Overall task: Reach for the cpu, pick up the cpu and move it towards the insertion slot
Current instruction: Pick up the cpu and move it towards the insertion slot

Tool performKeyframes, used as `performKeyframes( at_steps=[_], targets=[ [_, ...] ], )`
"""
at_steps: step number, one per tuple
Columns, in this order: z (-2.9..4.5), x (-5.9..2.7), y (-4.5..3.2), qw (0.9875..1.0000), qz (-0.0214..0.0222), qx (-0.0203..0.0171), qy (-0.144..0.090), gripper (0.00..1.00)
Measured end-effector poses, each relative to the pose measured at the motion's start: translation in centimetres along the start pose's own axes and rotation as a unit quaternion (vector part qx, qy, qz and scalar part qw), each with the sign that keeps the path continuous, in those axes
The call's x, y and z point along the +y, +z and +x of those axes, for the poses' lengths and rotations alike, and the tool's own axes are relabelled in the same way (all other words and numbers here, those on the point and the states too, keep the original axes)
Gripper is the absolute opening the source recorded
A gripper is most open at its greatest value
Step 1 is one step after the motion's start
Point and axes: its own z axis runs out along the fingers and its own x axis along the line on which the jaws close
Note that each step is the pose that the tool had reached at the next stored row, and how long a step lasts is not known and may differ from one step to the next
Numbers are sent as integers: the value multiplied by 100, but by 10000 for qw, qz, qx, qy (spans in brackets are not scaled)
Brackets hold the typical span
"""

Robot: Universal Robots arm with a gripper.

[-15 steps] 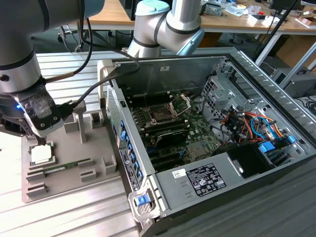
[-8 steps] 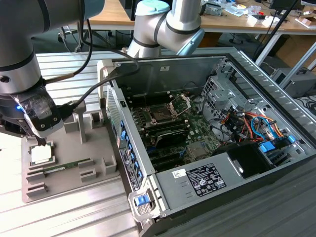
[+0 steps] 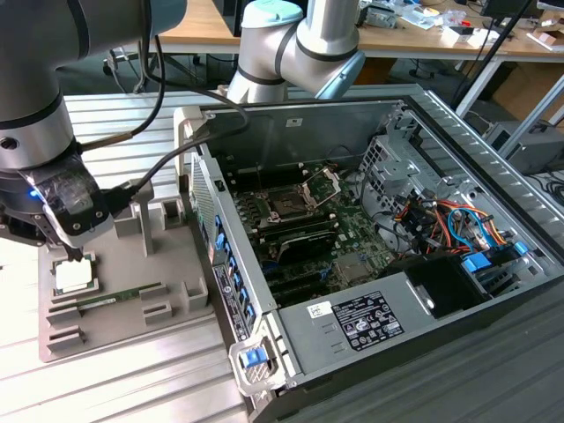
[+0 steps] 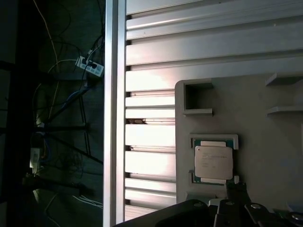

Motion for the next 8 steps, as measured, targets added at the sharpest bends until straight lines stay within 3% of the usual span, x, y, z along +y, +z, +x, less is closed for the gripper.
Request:
performKeyframes(
  at_steps=[8],
  targets=[
    [0,-9,15,10000,0,0,0,10]
  ],
)
